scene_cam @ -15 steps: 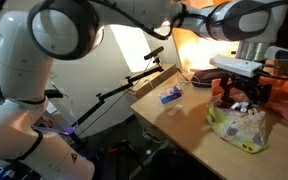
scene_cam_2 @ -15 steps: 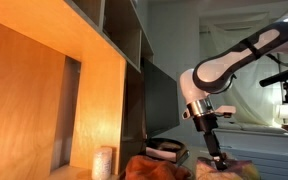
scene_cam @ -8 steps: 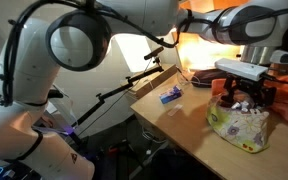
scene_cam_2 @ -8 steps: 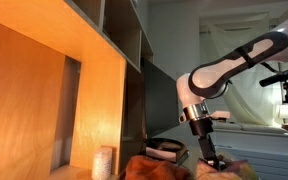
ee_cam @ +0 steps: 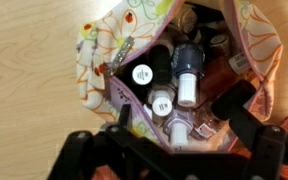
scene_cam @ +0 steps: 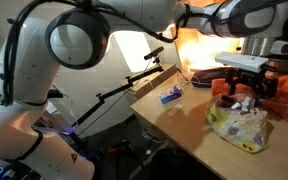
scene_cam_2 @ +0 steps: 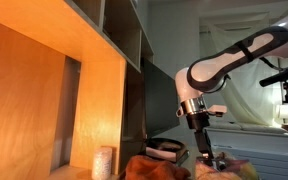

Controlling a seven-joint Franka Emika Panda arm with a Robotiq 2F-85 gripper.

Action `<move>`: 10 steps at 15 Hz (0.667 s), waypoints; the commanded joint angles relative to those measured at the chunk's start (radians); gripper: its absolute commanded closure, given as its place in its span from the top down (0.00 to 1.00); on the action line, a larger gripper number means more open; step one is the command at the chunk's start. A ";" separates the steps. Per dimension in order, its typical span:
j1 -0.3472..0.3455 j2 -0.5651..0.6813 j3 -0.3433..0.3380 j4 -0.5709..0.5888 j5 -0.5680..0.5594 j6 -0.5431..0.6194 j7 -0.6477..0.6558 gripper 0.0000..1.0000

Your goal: Take the blue and the orange nail polish bottles out of the little bag

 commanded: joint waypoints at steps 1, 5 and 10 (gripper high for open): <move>0.019 -0.028 -0.012 -0.018 -0.008 0.003 0.038 1.00; 0.024 0.004 -0.014 0.008 -0.006 0.004 0.059 1.00; -0.001 0.034 -0.019 0.035 0.018 0.003 0.101 1.00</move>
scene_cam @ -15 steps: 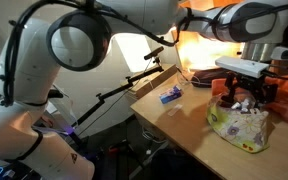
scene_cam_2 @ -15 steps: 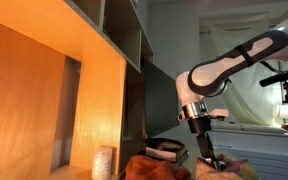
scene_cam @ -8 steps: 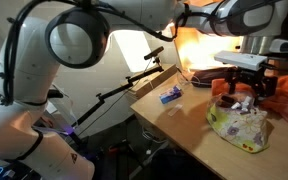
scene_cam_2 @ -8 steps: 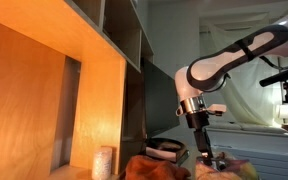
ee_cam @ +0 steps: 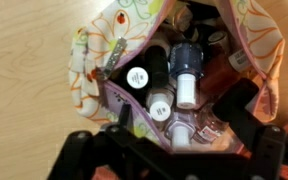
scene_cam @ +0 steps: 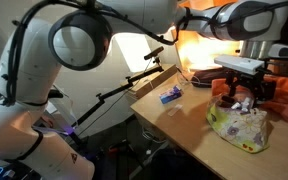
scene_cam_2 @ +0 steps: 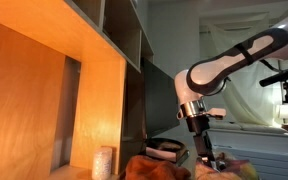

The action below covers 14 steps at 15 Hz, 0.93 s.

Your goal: Take the blue and the orange nail polish bottles out of the little bag

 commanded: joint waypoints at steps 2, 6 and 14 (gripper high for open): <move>-0.015 0.017 -0.015 0.029 0.022 -0.003 0.051 1.00; -0.011 -0.022 -0.018 -0.022 0.011 0.003 0.059 1.00; 0.002 -0.112 -0.007 -0.188 -0.013 0.013 -0.025 1.00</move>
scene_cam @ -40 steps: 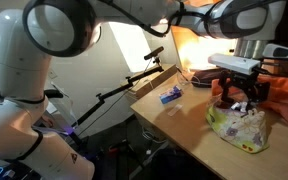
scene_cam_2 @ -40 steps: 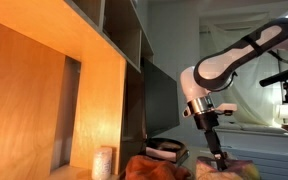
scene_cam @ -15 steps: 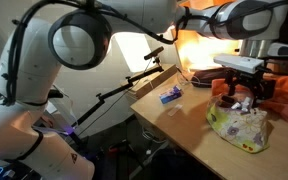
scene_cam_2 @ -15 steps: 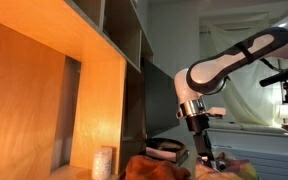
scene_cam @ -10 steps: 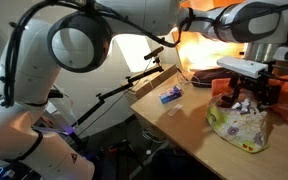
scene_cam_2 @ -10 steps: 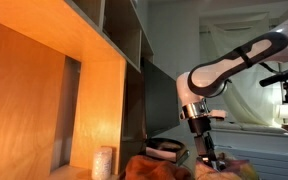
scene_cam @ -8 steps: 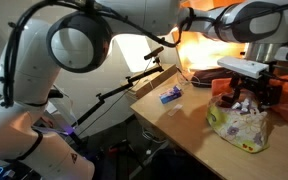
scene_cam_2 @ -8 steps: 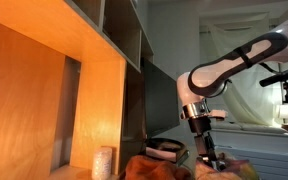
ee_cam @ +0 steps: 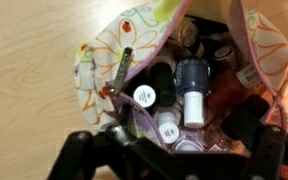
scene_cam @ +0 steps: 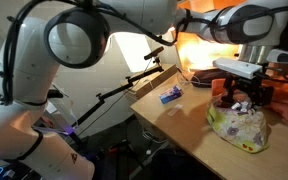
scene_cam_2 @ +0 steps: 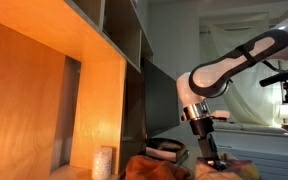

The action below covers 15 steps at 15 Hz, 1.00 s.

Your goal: Take the blue and the orange nail polish bottles out of the little bag

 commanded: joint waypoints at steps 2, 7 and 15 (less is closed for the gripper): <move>0.007 -0.133 -0.001 -0.195 -0.017 0.052 -0.039 1.00; 0.014 -0.260 -0.006 -0.392 -0.033 0.226 -0.037 1.00; 0.049 -0.458 -0.014 -0.699 -0.106 0.444 -0.010 1.00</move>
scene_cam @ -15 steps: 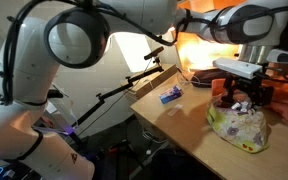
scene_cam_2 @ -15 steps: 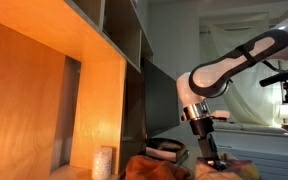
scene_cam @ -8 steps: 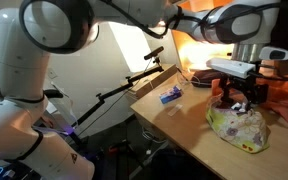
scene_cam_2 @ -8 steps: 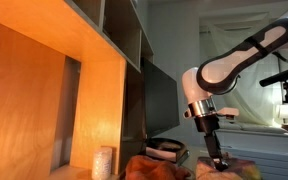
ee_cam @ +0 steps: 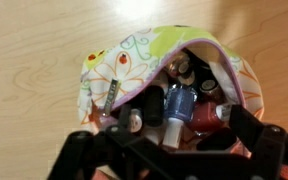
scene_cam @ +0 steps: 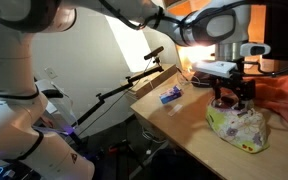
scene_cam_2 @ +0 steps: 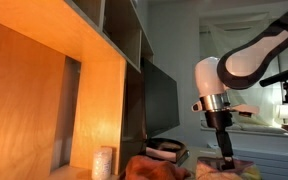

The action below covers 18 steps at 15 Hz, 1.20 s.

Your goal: Take the blue and the orange nail polish bottles out of the little bag

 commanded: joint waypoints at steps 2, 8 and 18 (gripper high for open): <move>0.025 -0.144 -0.007 -0.198 -0.042 0.098 0.015 1.00; -0.007 -0.083 0.024 -0.109 0.007 0.021 -0.098 1.00; -0.090 0.090 0.061 0.183 0.159 -0.215 -0.242 1.00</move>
